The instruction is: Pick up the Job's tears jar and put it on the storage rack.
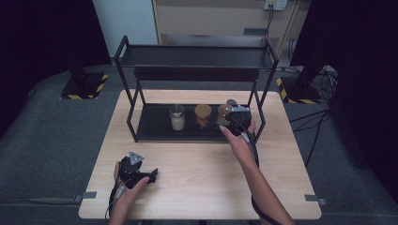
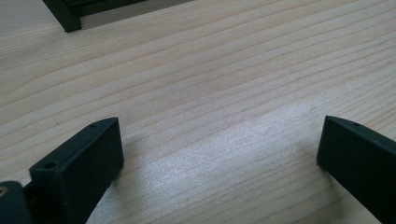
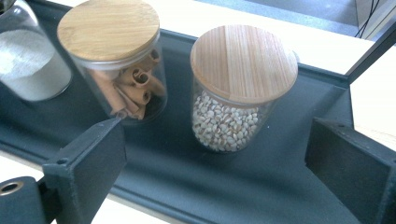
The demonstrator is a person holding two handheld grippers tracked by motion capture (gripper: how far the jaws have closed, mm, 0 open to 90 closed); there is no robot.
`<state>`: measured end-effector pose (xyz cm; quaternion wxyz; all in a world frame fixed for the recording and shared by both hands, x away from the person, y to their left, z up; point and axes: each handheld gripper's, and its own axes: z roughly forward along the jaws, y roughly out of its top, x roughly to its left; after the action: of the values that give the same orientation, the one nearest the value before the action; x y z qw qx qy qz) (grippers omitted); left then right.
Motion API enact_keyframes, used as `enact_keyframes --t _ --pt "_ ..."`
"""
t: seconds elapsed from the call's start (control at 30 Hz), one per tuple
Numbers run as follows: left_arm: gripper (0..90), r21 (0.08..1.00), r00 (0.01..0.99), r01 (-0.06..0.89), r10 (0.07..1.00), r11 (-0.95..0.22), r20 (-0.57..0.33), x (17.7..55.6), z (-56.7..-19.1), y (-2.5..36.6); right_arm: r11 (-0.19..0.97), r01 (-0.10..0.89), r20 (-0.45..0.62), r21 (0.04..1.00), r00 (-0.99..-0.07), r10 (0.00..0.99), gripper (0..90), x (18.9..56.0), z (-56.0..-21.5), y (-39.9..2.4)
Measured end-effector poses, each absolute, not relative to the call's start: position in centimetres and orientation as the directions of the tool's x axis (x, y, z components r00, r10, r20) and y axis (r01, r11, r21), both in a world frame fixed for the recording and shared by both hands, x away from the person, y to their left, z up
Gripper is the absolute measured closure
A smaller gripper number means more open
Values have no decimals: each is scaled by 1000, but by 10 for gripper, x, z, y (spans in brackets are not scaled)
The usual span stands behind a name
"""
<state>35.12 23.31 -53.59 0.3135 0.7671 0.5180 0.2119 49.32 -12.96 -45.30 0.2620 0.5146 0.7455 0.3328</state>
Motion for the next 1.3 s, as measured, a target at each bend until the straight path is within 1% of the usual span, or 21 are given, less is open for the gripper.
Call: enact_keyframes --t 0.27,0.57,0.9,1.3 --pt "0 700 374 662 928 -267 0 351 -536 233 264 582 -66 769 -339 938 50 484 -450 -133" --pt "0 700 374 662 928 -267 1 351 -536 233 259 585 -53 768 -345 937 50 476 -451 -134" --pt "0 701 373 662 928 -267 0 351 -536 233 316 563 -102 764 -378 920 52 467 -449 -132" --pt "0 701 373 662 928 -266 0 351 -536 233 325 560 -117 762 -375 920 53 457 -455 -136"
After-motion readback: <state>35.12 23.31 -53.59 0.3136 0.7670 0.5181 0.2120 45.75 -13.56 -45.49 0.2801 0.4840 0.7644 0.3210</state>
